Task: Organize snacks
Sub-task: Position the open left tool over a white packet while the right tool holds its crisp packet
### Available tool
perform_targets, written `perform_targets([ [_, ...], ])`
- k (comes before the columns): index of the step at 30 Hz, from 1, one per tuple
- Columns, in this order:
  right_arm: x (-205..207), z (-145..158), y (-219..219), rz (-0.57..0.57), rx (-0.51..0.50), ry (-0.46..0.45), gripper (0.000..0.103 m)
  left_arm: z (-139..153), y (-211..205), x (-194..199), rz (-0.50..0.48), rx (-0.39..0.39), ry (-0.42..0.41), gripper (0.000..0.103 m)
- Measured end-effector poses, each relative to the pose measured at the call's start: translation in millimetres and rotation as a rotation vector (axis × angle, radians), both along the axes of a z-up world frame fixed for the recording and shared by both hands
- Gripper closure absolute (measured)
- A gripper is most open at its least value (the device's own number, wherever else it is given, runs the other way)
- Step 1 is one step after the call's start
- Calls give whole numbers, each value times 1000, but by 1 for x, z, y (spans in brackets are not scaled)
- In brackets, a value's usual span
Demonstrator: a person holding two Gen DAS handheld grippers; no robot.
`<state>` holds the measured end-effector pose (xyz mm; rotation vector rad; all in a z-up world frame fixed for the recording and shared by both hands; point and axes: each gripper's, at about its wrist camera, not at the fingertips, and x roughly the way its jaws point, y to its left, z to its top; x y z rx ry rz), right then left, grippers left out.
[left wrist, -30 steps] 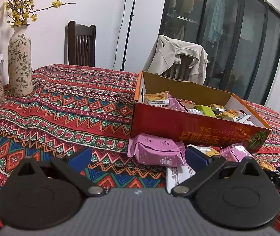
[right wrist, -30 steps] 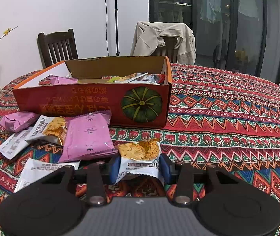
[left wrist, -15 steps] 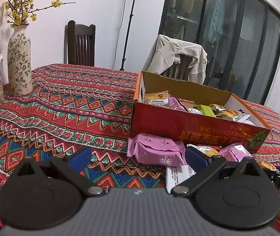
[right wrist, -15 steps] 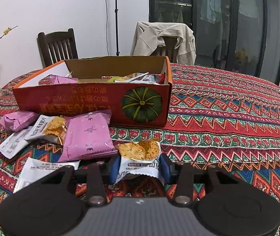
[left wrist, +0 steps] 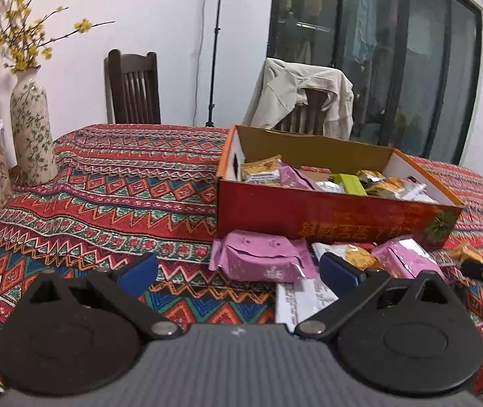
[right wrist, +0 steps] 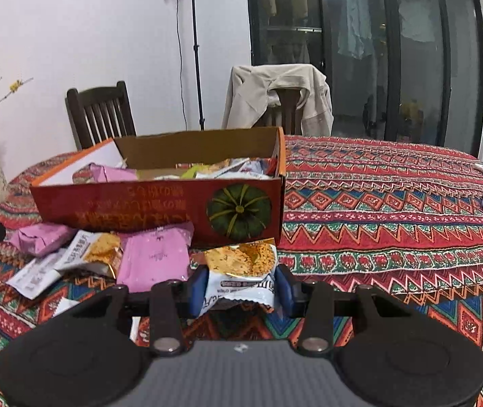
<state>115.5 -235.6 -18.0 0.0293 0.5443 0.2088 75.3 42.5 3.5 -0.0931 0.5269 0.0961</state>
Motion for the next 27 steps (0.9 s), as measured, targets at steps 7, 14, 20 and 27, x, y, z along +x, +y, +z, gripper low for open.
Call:
perform_targets([
  [7, -3, 2, -2, 10, 16, -14, 61, -10, -12, 1, -3, 15, 39, 0],
  [14, -4, 2, -2, 13, 21, -10, 61, -14, -3, -5, 28, 0, 43, 0],
  [20, -2, 0, 0, 3, 11, -5, 61, -16, 1, -3, 20, -25, 51, 0],
  [27, 0, -1, 0, -7, 5, 3, 61, -19, 1, -2, 7, -39, 60, 0],
])
